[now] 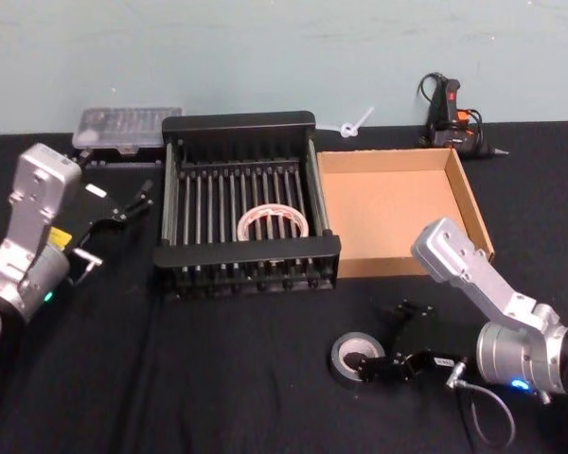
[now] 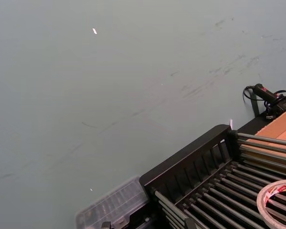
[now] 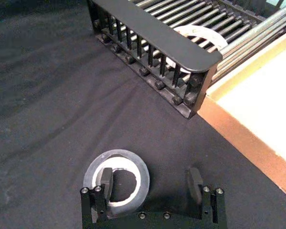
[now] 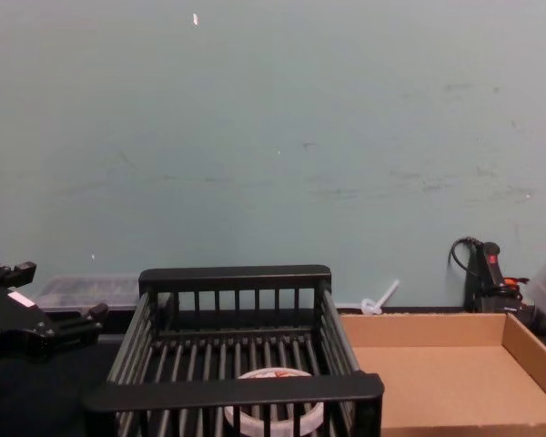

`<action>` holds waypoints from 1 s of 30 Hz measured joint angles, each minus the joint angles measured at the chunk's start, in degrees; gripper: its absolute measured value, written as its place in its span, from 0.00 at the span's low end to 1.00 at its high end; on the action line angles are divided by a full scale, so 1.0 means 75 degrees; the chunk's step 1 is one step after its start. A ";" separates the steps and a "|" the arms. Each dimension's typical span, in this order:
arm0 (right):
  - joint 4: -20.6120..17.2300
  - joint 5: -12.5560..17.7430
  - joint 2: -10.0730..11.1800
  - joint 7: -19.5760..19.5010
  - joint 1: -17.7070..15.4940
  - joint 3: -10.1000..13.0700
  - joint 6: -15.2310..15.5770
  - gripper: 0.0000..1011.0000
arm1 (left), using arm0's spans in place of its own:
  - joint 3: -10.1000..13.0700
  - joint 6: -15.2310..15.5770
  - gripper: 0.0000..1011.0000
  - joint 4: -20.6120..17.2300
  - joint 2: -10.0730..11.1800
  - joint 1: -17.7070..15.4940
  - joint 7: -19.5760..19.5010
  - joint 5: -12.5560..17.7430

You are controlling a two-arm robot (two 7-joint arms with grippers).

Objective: Pick up the white tape and place it into the black box , Pick up the silver tape and place it into the brown box.

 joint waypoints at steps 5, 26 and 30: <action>0.0058 -0.0066 -0.0044 0.0011 0.0023 -0.0013 -0.0027 0.99 | 0.0000 0.0000 0.99 0.0000 0.0000 0.0000 0.0000 0.0000; 0.0052 -0.0062 -0.0032 0.0009 0.0023 -0.0013 -0.0019 0.80 | 0.0000 0.0000 0.99 0.0000 0.0000 0.0000 0.0000 0.0000; 0.0049 -0.0060 -0.0030 0.0009 0.0023 -0.0013 -0.0018 0.69 | 0.0000 0.0000 0.99 0.0000 0.0000 0.0000 0.0000 0.0000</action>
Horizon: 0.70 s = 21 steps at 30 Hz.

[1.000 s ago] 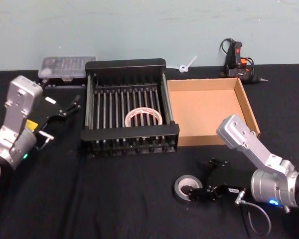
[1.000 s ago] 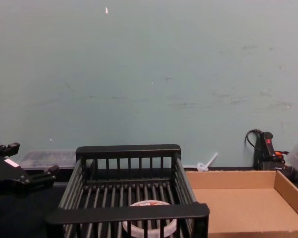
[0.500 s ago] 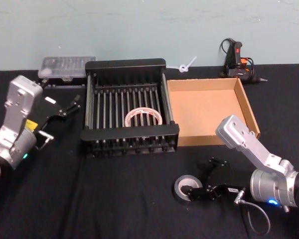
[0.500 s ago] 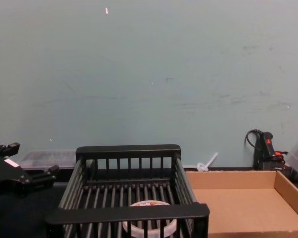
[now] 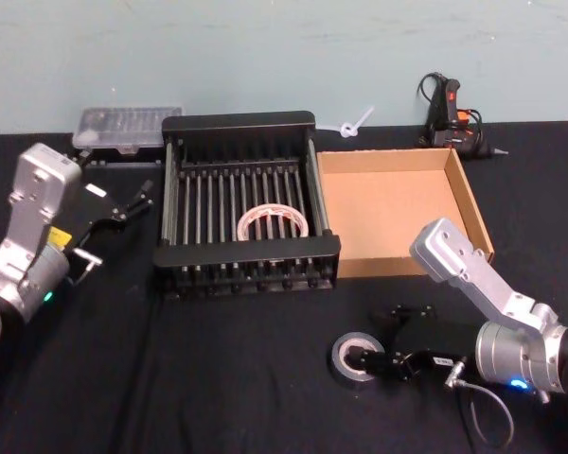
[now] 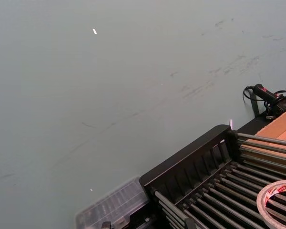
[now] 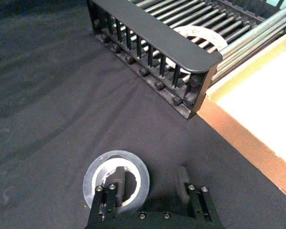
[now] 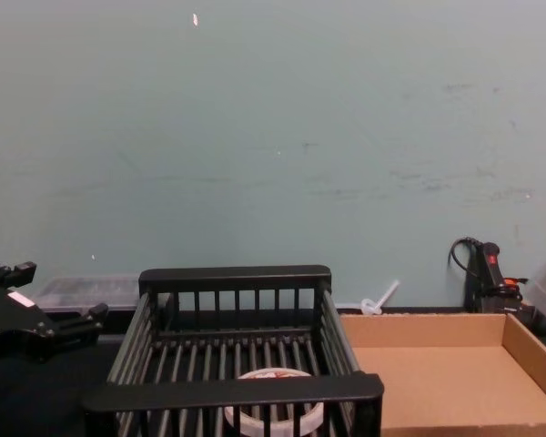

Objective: Pick up the white tape and place it into the black box , Pick up the silver tape and place it into the brown box.

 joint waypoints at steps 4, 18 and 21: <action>-0.0001 0.0000 0.0000 -0.0001 -0.0001 0.0000 0.0013 0.57 | 0.0000 0.0000 0.99 0.0000 0.0000 0.0000 0.0000 0.0000; -0.0005 0.0000 0.0000 0.0000 0.0001 0.0001 0.0013 0.19 | 0.0000 0.0000 0.99 0.0000 0.0000 0.0000 0.0000 0.0000; -0.0005 0.0001 0.0000 0.0000 0.0001 0.0001 0.0011 0.18 | 0.0000 0.0000 0.99 0.0000 0.0000 0.0000 0.0000 0.0000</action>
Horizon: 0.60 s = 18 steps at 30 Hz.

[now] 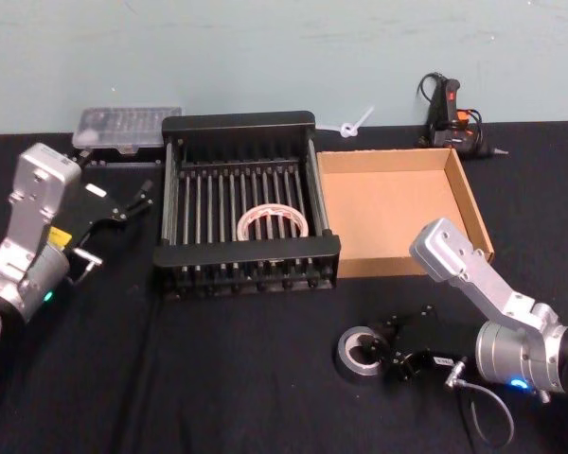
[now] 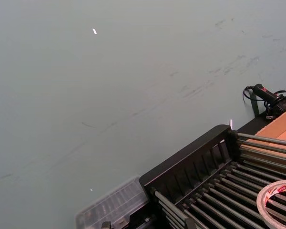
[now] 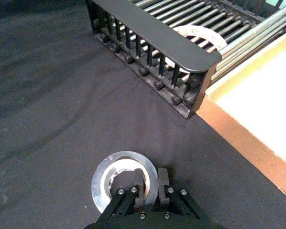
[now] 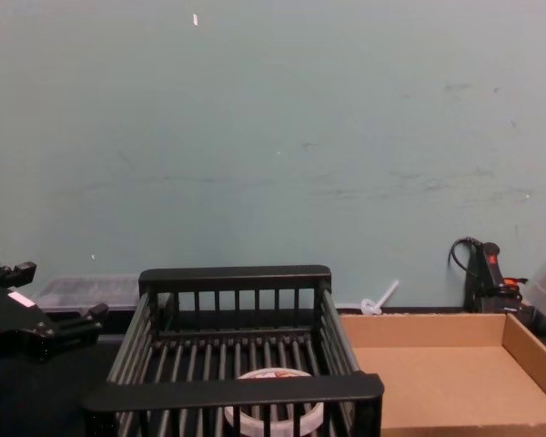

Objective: Pick up the white tape and place it into the black box , Pick up the silver tape and place it into the brown box.

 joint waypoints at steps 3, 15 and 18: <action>0.0000 0.0001 0.0000 0.0001 0.0000 0.0000 -0.0001 0.18 | 0.0000 0.0000 0.99 0.0000 0.0000 0.0000 0.0000 0.0000; -0.0046 0.0068 -0.0104 -0.0198 -0.0076 0.0263 -0.0058 0.18 | 0.0000 0.0000 0.99 0.0000 0.0000 0.0000 0.0000 0.0000; -0.0076 0.0152 -0.0228 -0.0375 -0.0102 0.0465 -0.0097 0.18 | 0.0000 0.0000 0.99 0.0000 0.0001 0.0000 0.0000 0.0000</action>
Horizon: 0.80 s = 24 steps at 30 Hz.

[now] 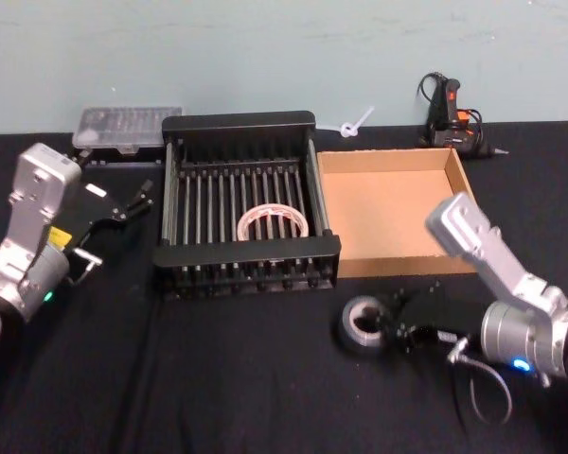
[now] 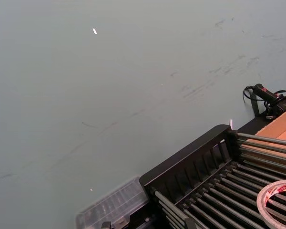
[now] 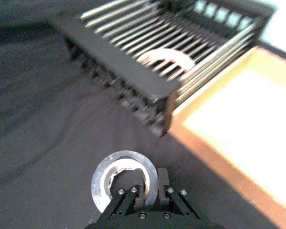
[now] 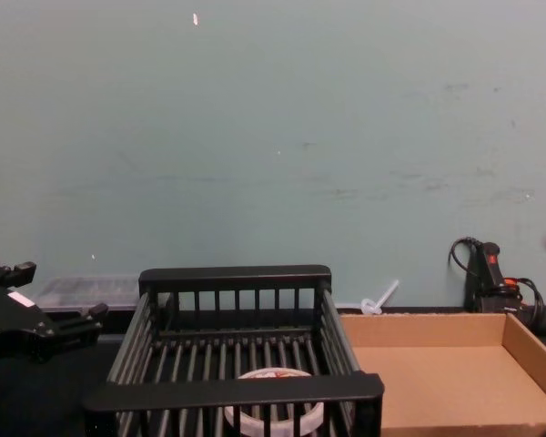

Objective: Pick up the white tape and place it into the black box , Pick up the silver tape and place it into the brown box.

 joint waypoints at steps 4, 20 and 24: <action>-0.0007 0.0078 -0.0177 -0.0258 0.0009 0.0254 -0.0058 0.18 | 0.0000 0.0000 0.99 0.0000 0.0000 0.0000 0.0000 0.0000; 0.0557 -0.0204 -0.1003 -0.1136 0.0591 0.0869 -0.0278 0.18 | 0.0000 0.0000 0.99 0.0000 0.0000 0.0000 0.0000 0.0000; 0.0845 -0.0380 -0.1153 -0.1238 0.0793 0.0879 -0.0279 0.18 | 0.0000 0.0000 0.99 0.0000 -0.0001 0.0000 0.0000 0.0000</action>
